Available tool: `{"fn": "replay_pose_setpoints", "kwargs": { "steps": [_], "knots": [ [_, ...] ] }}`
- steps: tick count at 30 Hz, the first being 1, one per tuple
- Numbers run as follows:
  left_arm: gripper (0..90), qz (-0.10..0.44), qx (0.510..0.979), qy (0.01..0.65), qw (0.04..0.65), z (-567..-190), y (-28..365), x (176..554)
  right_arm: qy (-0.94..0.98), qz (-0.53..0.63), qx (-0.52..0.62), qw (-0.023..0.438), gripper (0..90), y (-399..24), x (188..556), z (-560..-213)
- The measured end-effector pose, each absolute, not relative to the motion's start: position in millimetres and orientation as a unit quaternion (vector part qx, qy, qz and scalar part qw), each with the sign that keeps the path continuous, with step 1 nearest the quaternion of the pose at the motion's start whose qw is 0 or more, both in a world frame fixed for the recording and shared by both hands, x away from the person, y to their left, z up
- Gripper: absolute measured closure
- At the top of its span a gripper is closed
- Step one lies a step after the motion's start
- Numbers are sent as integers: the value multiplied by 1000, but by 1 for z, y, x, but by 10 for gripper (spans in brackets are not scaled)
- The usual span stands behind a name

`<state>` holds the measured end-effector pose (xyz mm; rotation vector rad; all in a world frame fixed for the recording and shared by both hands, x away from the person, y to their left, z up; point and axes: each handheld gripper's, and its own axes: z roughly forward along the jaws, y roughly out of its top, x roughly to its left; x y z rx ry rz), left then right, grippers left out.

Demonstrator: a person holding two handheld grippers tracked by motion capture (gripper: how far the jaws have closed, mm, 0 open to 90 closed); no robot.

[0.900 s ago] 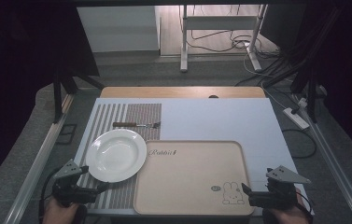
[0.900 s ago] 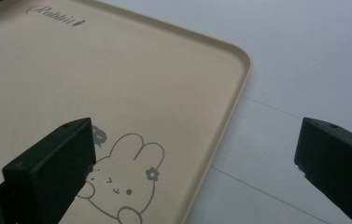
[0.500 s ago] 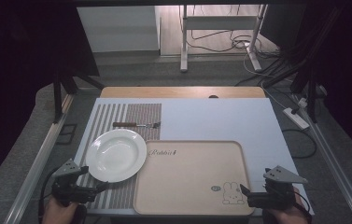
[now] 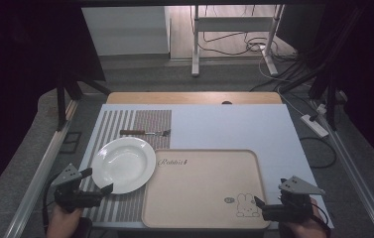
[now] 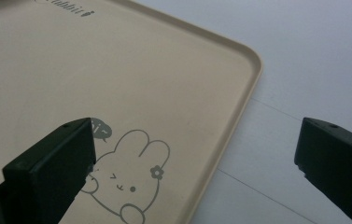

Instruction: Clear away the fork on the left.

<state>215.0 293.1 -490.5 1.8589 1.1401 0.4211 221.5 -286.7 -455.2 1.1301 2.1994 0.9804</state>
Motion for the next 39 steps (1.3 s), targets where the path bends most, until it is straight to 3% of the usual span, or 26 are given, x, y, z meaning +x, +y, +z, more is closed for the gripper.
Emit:
{"fn": "replay_pose_setpoints", "kwargs": {
  "steps": [10, 39],
  "knots": [
    [0, 177, 729, 452, 482, -494, 296, 234, 807, 353, 409, 238, 0, -285, 222, -456],
    [0, 211, 731, 448, 470, -499, 284, 326, 807, 353, 411, 235, 0, -286, 223, -456]
  ]
}}
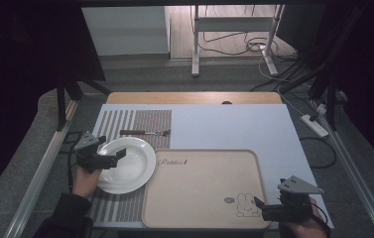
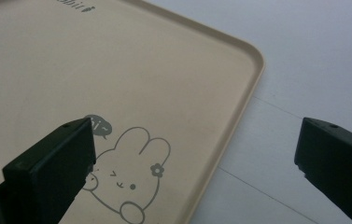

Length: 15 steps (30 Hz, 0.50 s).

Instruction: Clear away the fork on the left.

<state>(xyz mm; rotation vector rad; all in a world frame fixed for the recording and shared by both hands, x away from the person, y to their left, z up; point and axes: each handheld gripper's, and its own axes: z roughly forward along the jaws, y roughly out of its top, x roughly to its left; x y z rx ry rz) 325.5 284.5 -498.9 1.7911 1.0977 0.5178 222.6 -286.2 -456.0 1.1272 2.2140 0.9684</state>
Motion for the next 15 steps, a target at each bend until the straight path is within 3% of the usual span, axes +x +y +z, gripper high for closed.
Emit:
{"fn": "replay_pose_setpoints", "kwargs": {
  "steps": [15],
  "knots": [
    [0, 196, 756, 430, 453, -498, 264, 367, 808, 352, 411, 234, 0, -286, 223, -456]
  ]
}}
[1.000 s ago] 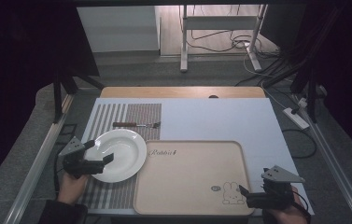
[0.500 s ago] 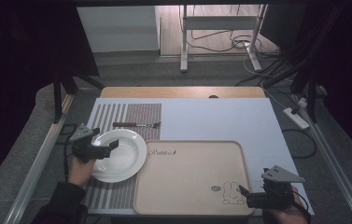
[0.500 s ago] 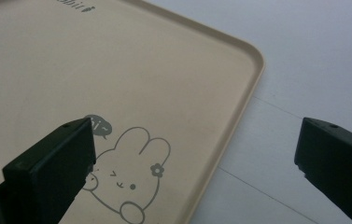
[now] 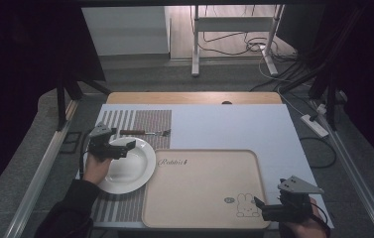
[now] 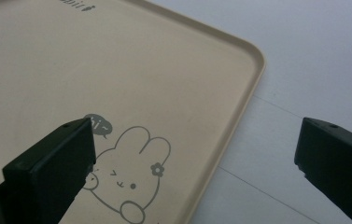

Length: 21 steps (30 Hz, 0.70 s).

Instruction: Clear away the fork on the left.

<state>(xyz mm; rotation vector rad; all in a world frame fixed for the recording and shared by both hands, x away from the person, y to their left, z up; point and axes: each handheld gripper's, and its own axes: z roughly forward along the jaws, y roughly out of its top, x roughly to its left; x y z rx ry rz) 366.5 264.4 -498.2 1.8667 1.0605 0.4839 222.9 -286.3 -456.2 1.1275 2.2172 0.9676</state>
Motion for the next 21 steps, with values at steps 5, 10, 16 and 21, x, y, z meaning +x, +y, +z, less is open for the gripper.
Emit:
{"fn": "replay_pose_setpoints", "kwargs": {
  "steps": [5, 10, 16, 21],
  "knots": [
    [0, 201, 760, 427, 448, -497, 261, 379, 808, 352, 410, 234, 0, -286, 223, -456],
    [0, 196, 760, 436, 440, -497, 259, 398, 808, 352, 410, 233, 0, -286, 223, -456],
    [0, 179, 769, 449, 418, -499, 259, 416, 809, 352, 410, 233, 0, -287, 223, -456],
    [0, 157, 773, 470, 395, -498, 263, 432, 809, 351, 410, 232, 0, -286, 223, -456]
  ]
}}
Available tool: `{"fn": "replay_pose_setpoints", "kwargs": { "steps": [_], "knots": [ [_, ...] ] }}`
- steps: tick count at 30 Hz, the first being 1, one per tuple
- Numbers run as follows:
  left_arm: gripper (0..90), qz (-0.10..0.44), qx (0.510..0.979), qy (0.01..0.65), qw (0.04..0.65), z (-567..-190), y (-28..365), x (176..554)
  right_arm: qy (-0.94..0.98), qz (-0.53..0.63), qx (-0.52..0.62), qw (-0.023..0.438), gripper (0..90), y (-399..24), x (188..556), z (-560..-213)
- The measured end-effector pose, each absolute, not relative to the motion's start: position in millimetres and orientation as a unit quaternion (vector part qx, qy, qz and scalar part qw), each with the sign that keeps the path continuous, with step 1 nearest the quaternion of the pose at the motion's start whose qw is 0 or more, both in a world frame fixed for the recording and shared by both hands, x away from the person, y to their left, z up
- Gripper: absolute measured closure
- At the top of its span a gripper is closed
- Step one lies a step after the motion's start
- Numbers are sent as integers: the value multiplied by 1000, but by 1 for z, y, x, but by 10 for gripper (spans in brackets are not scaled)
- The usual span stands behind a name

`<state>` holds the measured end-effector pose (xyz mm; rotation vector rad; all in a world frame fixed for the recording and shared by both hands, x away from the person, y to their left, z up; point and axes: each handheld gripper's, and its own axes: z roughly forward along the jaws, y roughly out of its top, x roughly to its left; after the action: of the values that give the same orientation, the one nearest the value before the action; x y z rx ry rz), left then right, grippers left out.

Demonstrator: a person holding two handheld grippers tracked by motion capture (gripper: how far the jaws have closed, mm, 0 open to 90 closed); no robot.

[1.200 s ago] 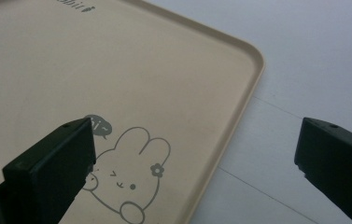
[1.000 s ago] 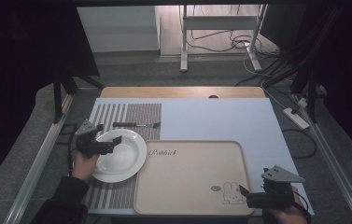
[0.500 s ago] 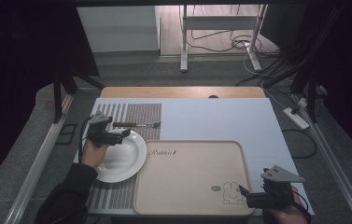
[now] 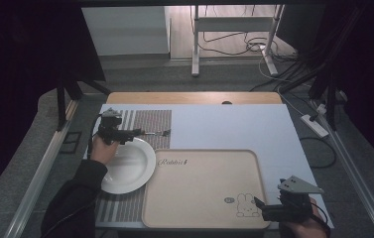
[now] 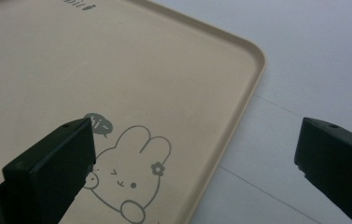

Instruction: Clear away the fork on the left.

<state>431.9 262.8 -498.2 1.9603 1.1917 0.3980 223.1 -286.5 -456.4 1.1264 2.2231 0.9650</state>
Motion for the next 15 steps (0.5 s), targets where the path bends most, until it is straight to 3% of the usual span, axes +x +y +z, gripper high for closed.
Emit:
{"fn": "replay_pose_setpoints", "kwargs": {
  "steps": [12, 15],
  "knots": [
    [4, 134, 799, 483, 332, -498, 262, 469, 811, 351, 408, 231, 0, -286, 223, -457],
    [54, 132, 807, 488, 306, -500, 260, 480, 811, 351, 408, 231, 0, -286, 223, -456]
  ]
}}
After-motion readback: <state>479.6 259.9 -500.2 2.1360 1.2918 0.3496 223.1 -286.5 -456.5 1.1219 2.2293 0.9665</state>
